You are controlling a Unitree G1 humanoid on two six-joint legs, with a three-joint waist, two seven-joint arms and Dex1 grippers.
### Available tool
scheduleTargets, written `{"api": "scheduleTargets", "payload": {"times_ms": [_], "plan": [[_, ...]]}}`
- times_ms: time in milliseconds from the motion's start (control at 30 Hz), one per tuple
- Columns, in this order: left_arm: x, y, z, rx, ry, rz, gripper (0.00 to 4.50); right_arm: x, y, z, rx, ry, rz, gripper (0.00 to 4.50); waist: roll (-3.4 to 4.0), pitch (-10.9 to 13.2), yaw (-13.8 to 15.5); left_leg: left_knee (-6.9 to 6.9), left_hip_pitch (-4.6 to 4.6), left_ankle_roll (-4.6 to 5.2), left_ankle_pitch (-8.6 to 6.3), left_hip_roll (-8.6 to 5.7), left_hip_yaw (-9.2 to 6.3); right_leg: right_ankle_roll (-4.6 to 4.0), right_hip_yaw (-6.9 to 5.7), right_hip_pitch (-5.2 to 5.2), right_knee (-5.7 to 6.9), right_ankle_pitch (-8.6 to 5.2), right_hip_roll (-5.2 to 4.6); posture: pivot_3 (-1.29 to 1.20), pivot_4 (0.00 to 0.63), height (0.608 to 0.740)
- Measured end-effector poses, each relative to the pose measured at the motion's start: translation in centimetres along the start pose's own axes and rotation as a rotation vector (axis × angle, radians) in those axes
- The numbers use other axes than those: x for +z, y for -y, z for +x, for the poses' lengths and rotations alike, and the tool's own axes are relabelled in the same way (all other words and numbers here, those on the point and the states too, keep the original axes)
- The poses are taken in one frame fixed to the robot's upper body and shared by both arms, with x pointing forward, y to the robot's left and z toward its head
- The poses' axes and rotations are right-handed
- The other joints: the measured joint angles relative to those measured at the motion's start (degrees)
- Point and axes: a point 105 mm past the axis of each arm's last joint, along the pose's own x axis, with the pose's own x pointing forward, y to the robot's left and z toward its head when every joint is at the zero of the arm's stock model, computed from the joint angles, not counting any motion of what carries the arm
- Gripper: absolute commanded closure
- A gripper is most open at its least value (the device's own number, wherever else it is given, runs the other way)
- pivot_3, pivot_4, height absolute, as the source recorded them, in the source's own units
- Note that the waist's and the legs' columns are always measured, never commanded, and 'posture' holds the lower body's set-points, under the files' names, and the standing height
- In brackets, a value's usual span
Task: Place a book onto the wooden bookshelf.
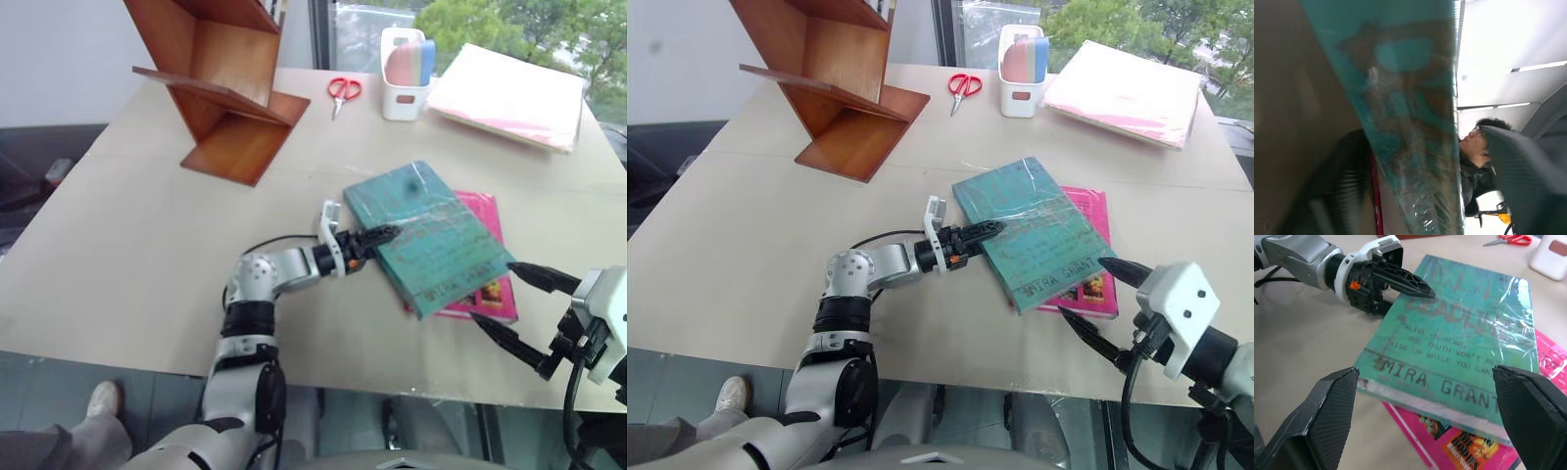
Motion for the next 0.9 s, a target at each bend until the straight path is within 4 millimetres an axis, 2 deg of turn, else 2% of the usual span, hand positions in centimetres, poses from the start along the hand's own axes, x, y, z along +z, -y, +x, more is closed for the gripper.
{"api": "scheduleTargets", "payload": {"times_ms": [33, 67, 100, 133, 200, 333, 467, 533, 600, 733, 800, 900], "plan": [[0.2, 0.0, 0.1, -0.002, 0.01, -0.005, 2.74, 0.1, 0.0, -0.1, -0.004, 0.002, -0.008, 0.0, 0.0, 0.0, 0.0, 0.0, 0.01, 0.0, 0.0, 0.0, 0.0, 0.0, 0.0, 0.0, 0.0, 0.0, 0.0, 0.0, 0.15, 0.74], [0.2, 0.0, 0.1, -0.004, 0.012, -0.008, 3.12, 0.1, 0.1, -0.1, -0.006, 0.002, -0.008, 0.0, -0.01, -0.01, -0.03, 0.0, 0.02, 0.0, 0.0, 0.0, 0.0, 0.0, 0.0, 0.01, 0.0, 0.0, 0.0, 0.0, 0.15, 0.74], [0.2, 0.0, 0.2, -0.005, 0.012, -0.009, 3.3, 0.1, 0.1, -0.1, -0.007, 0.002, -0.007, 0.0, -0.01, -0.01, -0.04, 0.0, 0.03, 0.0, 0.0, 0.0, 0.0, 0.0, 0.0, 0.02, 0.0, 0.0, 0.0, 0.0, 0.15, 0.74], [0.2, 0.0, 0.2, -0.009, 0.015, -0.013, 3.77, 0.1, 0.1, -0.1, -0.01, 0.002, -0.007, 0.0, -0.01, -0.01, -0.03, 0.0, 0.03, 0.0, 0.0, 0.0, 0.0, 0.0, 0.0, 0.02, 0.0, 0.0, 0.0, 0.0, 0.15, 0.74], [0.5, 0.1, 0.1, -0.015, 0.027, -0.02, 4.05, 0.2, 0.2, -0.1, -0.015, 0.004, -0.009, 0.0, -0.02, -0.02, -0.03, 0.0, 0.03, 0.0, 0.0, 0.0, 0.0, 0.0, 0.0, 0.02, 0.0, 0.0, 0.0, 0.0, 0.15, 0.74], [2.1, -0.1, -1.8, -0.004, 0.068, -0.005, 4.05, 0.5, 0.1, 0.6, 0.0, 0.035, -0.018, 0.0, -0.02, -0.02, -0.61, -0.02, 0.08, -0.01, 0.0, 0.04, 0.0, 0.0, 0.01, 0.02, 0.01, 0.0, 0.06, 0.0, 0.15, 0.74], [4.2, 0.1, -4.8, 0.016, 0.137, 0.062, 4.05, 0.5, 0.7, 1.6, 0.019, 0.068, -0.017, 0.0, -0.06, -0.01, -0.8, -0.03, 0.06, -0.01, 0.0, 0.04, 0.01, 0.0, 0.02, 0.02, 0.01, 0.0, 0.05, 0.0, 0.15, 0.74], [5.5, 0.9, -6.7, 0.011, 0.178, 0.122, 4.05, 0.4, 1.2, 2.6, 0.045, 0.089, -0.019, 0.0, -0.08, 0.0, -0.56, -0.02, 0.06, -0.01, 0.0, 0.03, 0.0, -0.01, 0.02, 0.02, 0.0, 0.0, 0.01, 0.0, 0.15, 0.74], [5.8, 1.2, -7.2, 0.01, 0.188, 0.14, 4.05, 0.3, 1.3, 2.9, 0.054, 0.088, -0.021, 0.0, -0.08, 0.0, -0.3, -0.03, 0.05, -0.01, 0.0, 0.02, 0.0, -0.01, 0.01, 0.01, 0.0, 0.0, 0.01, 0.0, 0.15, 0.74], [6.9, 1.6, -10.0, 0.015, 0.226, 0.197, 4.05, 0.4, 1.8, 3.9, 0.081, 0.113, -0.037, 0.0, -0.13, 0.03, -0.12, -0.05, 0.03, -0.02, 0.0, 0.03, -0.02, -0.01, -0.01, -0.01, -0.01, 0.0, 0.0, 0.0, 0.15, 0.74], [8.9, 2.5, -12.6, 0.036, 0.31, 0.262, 4.05, 0.1, 2.0, 4.5, 0.097, 0.114, -0.037, 0.0, -0.18, 0.06, -0.18, -0.07, 0.04, -0.02, 0.01, 0.05, -0.03, -0.01, -0.02, -0.02, -0.01, 0.0, 0.01, 0.0, 0.15, 0.74], [11.0, 3.8, -14.3, 0.053, 0.389, 0.338, 4.05, 0.0, 2.1, 5.2, 0.118, 0.123, -0.041, 0.0, -0.19, 0.07, -0.07, -0.07, 0.03, -0.02, 0.0, 0.04, -0.03, -0.01, -0.04, -0.02, -0.01, 0.0, -0.01, 0.0, 0.15, 0.74]]}}
